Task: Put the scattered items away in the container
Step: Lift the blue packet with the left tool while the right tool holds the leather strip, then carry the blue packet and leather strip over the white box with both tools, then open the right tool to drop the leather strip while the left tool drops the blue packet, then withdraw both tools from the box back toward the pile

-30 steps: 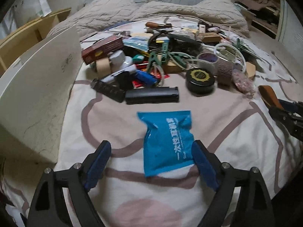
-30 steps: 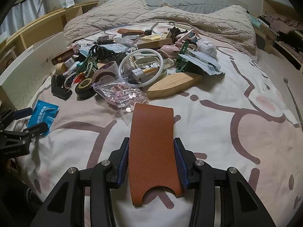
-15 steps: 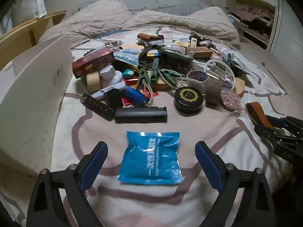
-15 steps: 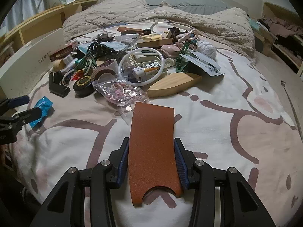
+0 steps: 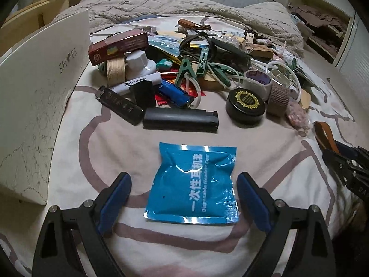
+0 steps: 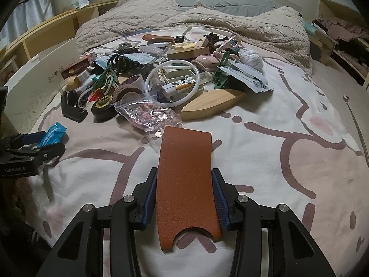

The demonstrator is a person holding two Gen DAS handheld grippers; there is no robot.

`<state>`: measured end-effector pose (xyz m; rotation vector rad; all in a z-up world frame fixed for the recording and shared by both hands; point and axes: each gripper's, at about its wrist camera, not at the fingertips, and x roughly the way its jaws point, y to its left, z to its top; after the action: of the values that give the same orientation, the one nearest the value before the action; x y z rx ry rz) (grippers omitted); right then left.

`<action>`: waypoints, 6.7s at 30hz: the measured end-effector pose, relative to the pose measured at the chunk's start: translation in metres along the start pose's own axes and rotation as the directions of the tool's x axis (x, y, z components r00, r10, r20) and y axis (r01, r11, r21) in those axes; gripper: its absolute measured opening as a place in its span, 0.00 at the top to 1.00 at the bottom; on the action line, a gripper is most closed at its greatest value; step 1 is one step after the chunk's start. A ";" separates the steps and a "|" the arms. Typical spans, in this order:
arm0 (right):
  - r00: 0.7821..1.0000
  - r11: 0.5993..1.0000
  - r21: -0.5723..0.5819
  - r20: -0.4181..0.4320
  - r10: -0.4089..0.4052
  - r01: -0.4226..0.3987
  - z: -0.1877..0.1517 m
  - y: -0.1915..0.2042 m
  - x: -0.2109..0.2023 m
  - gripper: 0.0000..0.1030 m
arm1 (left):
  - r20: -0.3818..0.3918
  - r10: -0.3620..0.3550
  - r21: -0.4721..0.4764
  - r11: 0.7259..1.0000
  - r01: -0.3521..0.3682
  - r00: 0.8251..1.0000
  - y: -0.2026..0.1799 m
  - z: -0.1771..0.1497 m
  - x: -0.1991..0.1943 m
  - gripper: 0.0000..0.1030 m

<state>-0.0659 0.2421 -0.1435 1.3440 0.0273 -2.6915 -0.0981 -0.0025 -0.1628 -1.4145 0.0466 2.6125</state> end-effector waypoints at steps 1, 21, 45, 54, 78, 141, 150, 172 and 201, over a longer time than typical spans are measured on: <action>1.000 1.000 0.001 0.001 0.000 0.000 0.000 0.000 0.000 0.56 | 0.004 0.002 -0.001 1.000 -0.002 1.000 0.001 0.000 -0.001 0.23; 0.996 1.000 -0.009 0.087 -0.004 0.005 0.024 0.012 -0.013 0.57 | 0.147 -0.029 -0.003 1.000 0.029 0.989 -0.004 0.025 -0.037 0.45; 0.946 0.989 -0.141 0.312 0.085 -0.043 0.163 0.089 -0.048 0.57 | 0.407 0.026 0.021 0.999 -0.037 0.913 0.076 0.142 -0.129 0.45; 0.937 0.975 -0.186 0.304 0.172 -0.118 0.206 0.143 -0.039 0.57 | 0.407 0.170 -0.115 0.984 -0.134 0.897 0.164 0.149 -0.147 0.45; 0.926 0.921 -0.254 0.162 0.340 -0.294 0.254 0.296 -0.009 0.56 | 0.244 0.329 -0.321 0.915 -0.244 0.912 0.292 0.094 -0.135 0.45; 0.924 0.889 -0.253 -0.124 0.362 -0.382 0.238 0.365 0.033 0.26 | 0.161 0.157 -0.204 0.971 -0.123 0.974 0.252 0.075 -0.108 0.45; 0.921 0.898 -0.206 -0.105 0.376 -0.390 0.244 0.351 0.026 0.26 | 0.155 0.062 -0.124 0.991 -0.043 0.986 0.211 0.064 -0.106 0.45; 0.922 0.904 -0.181 -0.075 0.379 -0.387 0.249 0.333 0.020 0.26 | 0.164 0.107 -0.141 0.986 -0.084 0.981 0.212 0.063 -0.112 0.21; 0.942 0.939 -0.239 0.167 0.291 -0.248 0.201 0.270 -0.011 0.07 | 0.275 0.220 -0.200 0.965 -0.169 0.936 0.215 0.070 -0.134 0.00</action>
<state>-0.1848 -0.0395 -0.0023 0.9356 0.1019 -2.4919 -0.1199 -0.2249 -0.0241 -1.0978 -0.0848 3.0327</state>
